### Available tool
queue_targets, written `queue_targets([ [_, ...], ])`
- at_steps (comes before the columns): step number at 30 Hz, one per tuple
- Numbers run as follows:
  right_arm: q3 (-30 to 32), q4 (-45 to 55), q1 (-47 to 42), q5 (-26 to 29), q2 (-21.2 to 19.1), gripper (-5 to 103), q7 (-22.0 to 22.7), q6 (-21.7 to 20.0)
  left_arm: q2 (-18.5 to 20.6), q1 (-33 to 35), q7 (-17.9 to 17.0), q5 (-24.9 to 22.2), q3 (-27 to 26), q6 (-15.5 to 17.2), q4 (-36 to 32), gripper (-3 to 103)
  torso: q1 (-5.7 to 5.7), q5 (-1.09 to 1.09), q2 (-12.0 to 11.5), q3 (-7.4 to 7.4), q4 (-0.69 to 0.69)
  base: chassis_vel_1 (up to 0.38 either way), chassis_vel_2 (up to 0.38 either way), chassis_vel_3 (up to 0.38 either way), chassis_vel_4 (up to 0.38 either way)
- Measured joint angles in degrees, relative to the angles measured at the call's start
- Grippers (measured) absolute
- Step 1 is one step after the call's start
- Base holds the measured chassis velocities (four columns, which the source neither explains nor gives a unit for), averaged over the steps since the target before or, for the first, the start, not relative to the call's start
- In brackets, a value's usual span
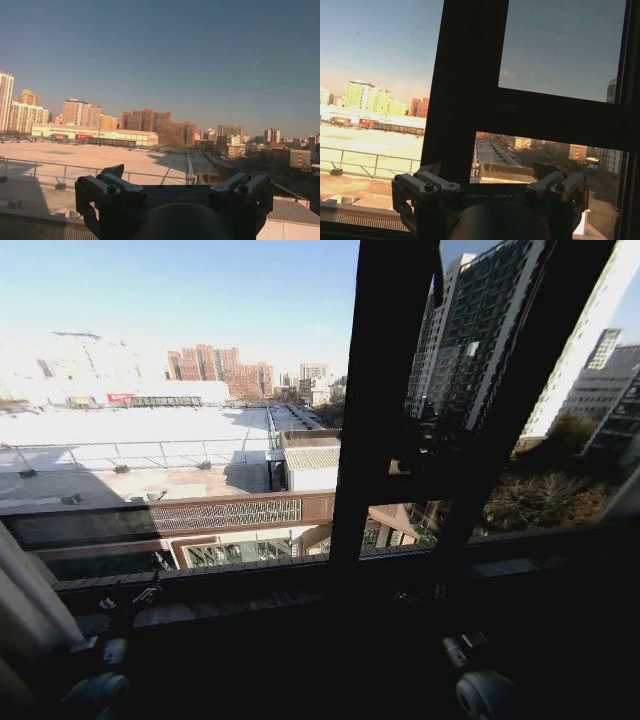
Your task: Open the curtains by pulling them apart, changing their state from closed to fully open.
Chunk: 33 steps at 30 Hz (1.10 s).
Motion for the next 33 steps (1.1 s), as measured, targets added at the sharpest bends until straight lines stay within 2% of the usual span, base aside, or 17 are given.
queue_targets([
  [5, 0.0, 0.0, 0.0, 0.0, 0.0, 100, 0.0, 0.0, 0.0, 0.0, 0.0, 0.0, 0.0, 0.0, 0.01, 100, 0.0, -0.06, 0.0, 0.0, 0.0, -0.271, -0.283, 0.291, 0.291],
  [15, 0.0, 0.0, 0.0, 0.0, 0.0, 100, 0.0, 0.0, 0.01, -0.01, -0.03, 0.0, 0.0, 0.0, 0.01, 100, 0.0, 0.0, 0.0, 0.0, 0.0, -0.348, -0.335, 0.34, 0.328],
  [33, 0.0, 0.0, 0.0, 0.0, 0.0, 100, 0.0, 0.0, 0.01, -0.01, -0.07, 0.0, 0.01, 0.01, 0.01, 100, 0.01, -0.04, 0.0, 0.0, 0.0, -0.363, -0.361, 0.353, 0.361],
])
